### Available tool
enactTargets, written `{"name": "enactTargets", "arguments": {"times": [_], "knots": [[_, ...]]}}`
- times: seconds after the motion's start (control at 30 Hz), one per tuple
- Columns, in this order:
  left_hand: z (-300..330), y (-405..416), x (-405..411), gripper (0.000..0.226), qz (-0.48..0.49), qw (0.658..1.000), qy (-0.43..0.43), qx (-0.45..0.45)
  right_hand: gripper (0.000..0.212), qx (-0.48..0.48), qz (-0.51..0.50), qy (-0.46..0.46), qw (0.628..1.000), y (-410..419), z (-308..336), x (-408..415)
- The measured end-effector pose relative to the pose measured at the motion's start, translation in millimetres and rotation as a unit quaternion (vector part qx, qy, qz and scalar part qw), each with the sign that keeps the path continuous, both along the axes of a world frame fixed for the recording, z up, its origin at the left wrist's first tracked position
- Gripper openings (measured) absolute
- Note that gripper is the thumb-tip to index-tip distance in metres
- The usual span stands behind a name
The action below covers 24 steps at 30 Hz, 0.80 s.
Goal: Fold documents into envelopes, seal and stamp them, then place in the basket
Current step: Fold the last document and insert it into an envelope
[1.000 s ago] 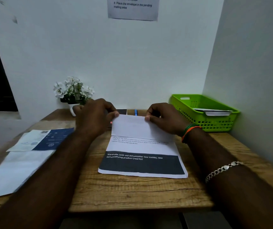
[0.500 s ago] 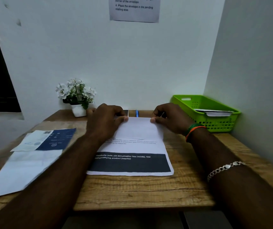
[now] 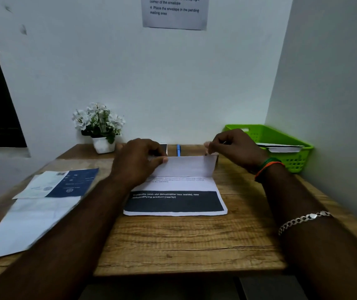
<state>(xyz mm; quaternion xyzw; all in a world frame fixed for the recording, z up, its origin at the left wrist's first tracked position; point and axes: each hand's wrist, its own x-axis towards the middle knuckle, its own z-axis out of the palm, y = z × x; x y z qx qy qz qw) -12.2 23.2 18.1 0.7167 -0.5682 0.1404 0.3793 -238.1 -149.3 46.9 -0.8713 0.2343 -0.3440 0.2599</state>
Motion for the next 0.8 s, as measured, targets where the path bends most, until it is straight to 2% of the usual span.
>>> {"name": "enactTargets", "arguments": {"times": [0.07, 0.23, 0.3, 0.37, 0.43, 0.6, 0.7, 0.8], "knots": [[-2, 1, 0, 0.017, -0.014, 0.999, -0.007, 0.038, 0.023, -0.017, 0.007, 0.039, 0.999, 3, -2, 4], [-6, 0, -2, 0.073, 0.001, 0.996, -0.026, 0.085, 0.008, -0.025, 0.036, 0.152, 0.987, 8, -10, 10], [-8, -3, 2, 0.064, -0.009, 0.994, -0.02, 0.107, 0.007, -0.012, 0.047, 0.188, 0.981, 9, -13, 11], [-13, -6, 8, 0.037, -0.021, 0.987, -0.02, 0.16, 0.009, -0.009, 0.053, 0.229, 0.972, 10, -17, 13], [-21, -9, 13, 0.023, -0.035, 0.978, -0.013, 0.205, 0.01, -0.018, 0.053, 0.26, 0.964, 12, -20, 16], [-30, -17, 19, 0.031, -0.062, 0.975, 0.031, 0.212, 0.005, -0.014, 0.048, 0.245, 0.968, 13, -23, 20], [-27, -19, 18, 0.031, -0.073, 0.97, 0.046, 0.225, 0.018, -0.023, 0.039, 0.217, 0.975, 18, -30, 30], [-25, -17, 15, 0.034, -0.073, 0.966, 0.055, 0.24, 0.025, -0.015, 0.037, 0.234, 0.971, 21, -36, 39]]}}
